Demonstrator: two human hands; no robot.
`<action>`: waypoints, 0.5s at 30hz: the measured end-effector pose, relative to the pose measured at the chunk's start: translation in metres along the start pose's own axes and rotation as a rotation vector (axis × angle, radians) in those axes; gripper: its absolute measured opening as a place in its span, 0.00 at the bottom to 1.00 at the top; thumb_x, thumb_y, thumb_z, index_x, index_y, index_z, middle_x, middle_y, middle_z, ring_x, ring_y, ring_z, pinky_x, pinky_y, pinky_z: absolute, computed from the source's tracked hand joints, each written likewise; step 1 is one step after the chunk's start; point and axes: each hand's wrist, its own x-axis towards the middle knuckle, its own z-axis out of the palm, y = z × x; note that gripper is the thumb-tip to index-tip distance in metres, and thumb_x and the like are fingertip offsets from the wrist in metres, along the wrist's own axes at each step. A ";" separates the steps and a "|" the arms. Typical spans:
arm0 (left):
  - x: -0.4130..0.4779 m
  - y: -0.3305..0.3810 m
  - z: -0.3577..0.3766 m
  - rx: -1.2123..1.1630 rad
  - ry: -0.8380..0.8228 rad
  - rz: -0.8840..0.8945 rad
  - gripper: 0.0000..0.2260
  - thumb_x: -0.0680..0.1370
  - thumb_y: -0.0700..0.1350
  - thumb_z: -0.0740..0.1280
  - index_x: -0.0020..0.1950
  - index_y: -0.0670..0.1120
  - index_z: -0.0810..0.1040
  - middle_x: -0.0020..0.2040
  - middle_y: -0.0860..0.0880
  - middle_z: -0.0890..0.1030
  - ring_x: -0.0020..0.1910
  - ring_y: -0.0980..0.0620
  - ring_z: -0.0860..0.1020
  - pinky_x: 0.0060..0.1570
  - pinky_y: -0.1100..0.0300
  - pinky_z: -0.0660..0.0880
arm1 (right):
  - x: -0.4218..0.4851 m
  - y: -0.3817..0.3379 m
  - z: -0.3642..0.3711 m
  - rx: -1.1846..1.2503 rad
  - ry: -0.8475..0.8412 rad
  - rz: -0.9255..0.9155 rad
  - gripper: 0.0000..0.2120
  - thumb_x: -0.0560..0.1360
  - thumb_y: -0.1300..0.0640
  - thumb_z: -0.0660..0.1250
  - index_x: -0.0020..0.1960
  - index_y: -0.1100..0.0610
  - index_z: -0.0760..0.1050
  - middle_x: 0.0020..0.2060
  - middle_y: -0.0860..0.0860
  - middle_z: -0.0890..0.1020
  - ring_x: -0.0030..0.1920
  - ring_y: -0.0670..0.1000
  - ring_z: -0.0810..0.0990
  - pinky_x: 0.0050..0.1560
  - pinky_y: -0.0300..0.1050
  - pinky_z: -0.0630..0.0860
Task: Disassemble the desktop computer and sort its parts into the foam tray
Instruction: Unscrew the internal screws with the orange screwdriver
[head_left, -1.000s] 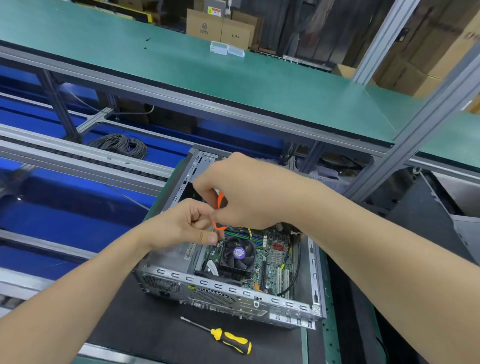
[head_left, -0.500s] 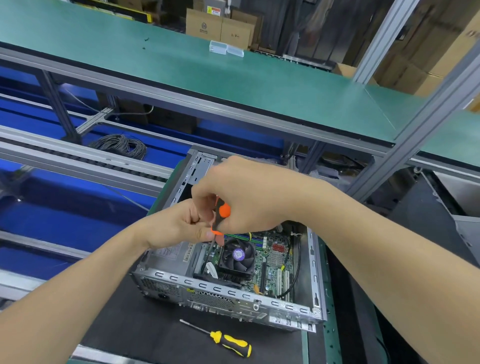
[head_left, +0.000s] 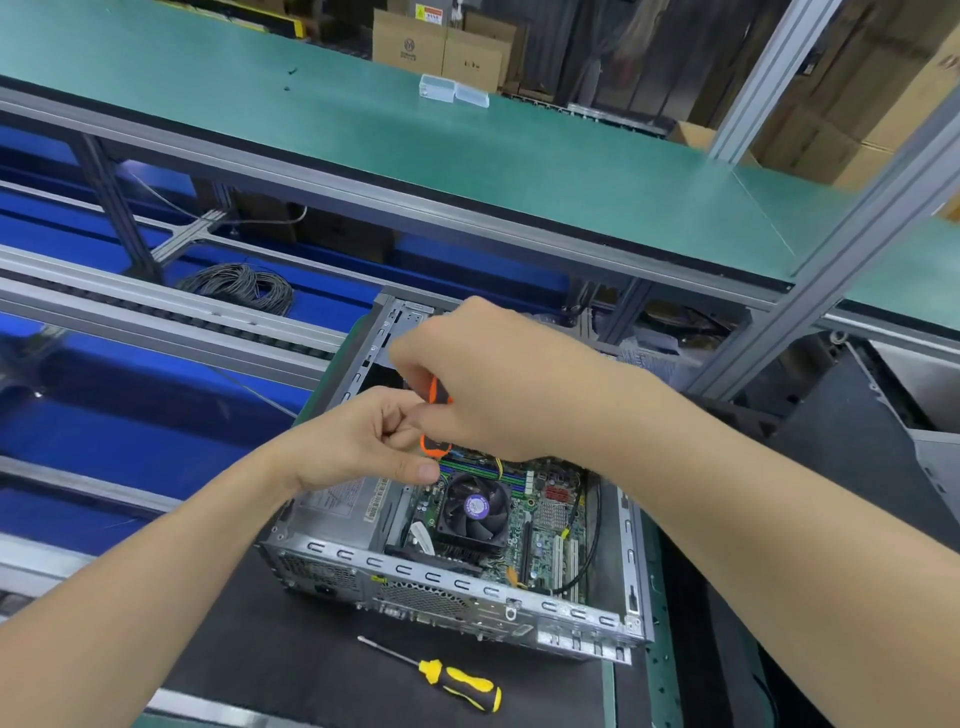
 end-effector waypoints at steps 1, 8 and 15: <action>0.000 -0.002 -0.001 -0.001 -0.007 -0.018 0.18 0.77 0.42 0.75 0.32 0.55 0.74 0.29 0.54 0.56 0.26 0.52 0.59 0.45 0.62 0.71 | -0.001 0.002 -0.002 0.020 -0.014 -0.034 0.05 0.77 0.54 0.69 0.45 0.51 0.73 0.37 0.47 0.74 0.40 0.50 0.76 0.35 0.45 0.69; -0.002 0.010 -0.009 0.075 -0.110 -0.126 0.17 0.81 0.46 0.71 0.33 0.46 0.74 0.29 0.40 0.58 0.41 0.41 0.75 0.60 0.61 0.75 | -0.002 0.010 -0.015 0.067 -0.096 -0.138 0.08 0.70 0.61 0.73 0.39 0.49 0.82 0.31 0.41 0.78 0.34 0.38 0.75 0.33 0.37 0.74; 0.000 0.020 -0.011 0.171 -0.120 -0.137 0.10 0.80 0.48 0.70 0.52 0.43 0.87 0.33 0.37 0.70 0.34 0.42 0.65 0.40 0.63 0.65 | -0.003 0.007 -0.016 0.039 -0.191 -0.132 0.15 0.69 0.69 0.66 0.38 0.51 0.82 0.31 0.44 0.78 0.32 0.43 0.73 0.28 0.34 0.67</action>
